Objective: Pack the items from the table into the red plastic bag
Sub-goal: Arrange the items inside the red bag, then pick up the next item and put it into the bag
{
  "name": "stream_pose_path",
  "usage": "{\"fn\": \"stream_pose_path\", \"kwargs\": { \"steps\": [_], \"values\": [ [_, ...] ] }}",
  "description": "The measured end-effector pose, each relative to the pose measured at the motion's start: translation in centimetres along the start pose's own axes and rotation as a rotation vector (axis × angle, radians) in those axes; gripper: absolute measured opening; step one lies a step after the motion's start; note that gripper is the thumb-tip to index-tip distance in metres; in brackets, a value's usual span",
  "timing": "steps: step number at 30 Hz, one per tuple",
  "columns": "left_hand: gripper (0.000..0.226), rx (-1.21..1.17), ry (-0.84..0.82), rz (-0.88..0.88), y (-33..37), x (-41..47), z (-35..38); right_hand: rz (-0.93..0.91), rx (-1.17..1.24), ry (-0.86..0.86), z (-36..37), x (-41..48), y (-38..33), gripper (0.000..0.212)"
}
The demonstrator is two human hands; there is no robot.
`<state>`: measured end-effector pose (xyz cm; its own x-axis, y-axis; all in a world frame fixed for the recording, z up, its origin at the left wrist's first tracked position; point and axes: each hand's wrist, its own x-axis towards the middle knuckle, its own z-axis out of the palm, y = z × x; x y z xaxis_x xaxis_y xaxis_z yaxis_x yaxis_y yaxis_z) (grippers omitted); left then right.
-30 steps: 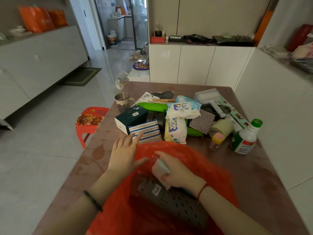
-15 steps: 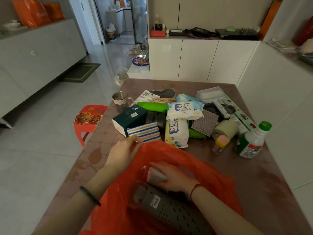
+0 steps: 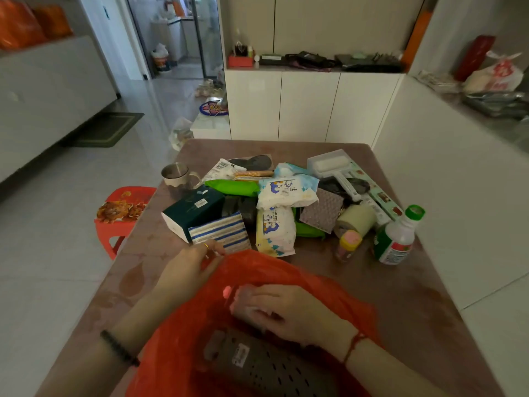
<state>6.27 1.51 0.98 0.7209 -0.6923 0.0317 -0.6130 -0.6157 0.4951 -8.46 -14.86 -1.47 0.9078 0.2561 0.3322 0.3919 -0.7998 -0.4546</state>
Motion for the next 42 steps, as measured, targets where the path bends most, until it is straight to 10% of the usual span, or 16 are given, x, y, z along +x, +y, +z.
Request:
{"fn": "stream_pose_path", "kwargs": {
  "steps": [4,10,18,23,27,42],
  "values": [
    [0.025,0.078,0.005,0.045,1.6,1.2,0.3,0.378,0.006,0.572,-5.4,-0.7,5.4,0.021],
    [0.055,0.154,-0.062,0.064,2.0,1.6,1.0,1.046,-0.26,-0.054,-6.1,-2.6,15.0,0.059],
    [0.062,0.14,-0.11,0.02,1.0,0.6,0.3,1.067,-0.308,-0.076,-5.5,-3.8,16.9,0.052],
    [0.056,0.153,-0.115,-0.009,0.8,-0.7,-0.5,0.725,0.19,0.456,-9.2,-2.2,8.0,0.032],
    [0.059,0.127,-0.111,-0.047,0.5,-2.2,-1.2,0.506,0.617,0.255,-8.6,-2.2,-1.8,0.036],
    [0.032,0.075,-0.086,-0.122,-0.3,-4.8,-1.6,0.664,-0.182,-0.114,3.5,-4.3,-3.2,0.036]
  ]
}}
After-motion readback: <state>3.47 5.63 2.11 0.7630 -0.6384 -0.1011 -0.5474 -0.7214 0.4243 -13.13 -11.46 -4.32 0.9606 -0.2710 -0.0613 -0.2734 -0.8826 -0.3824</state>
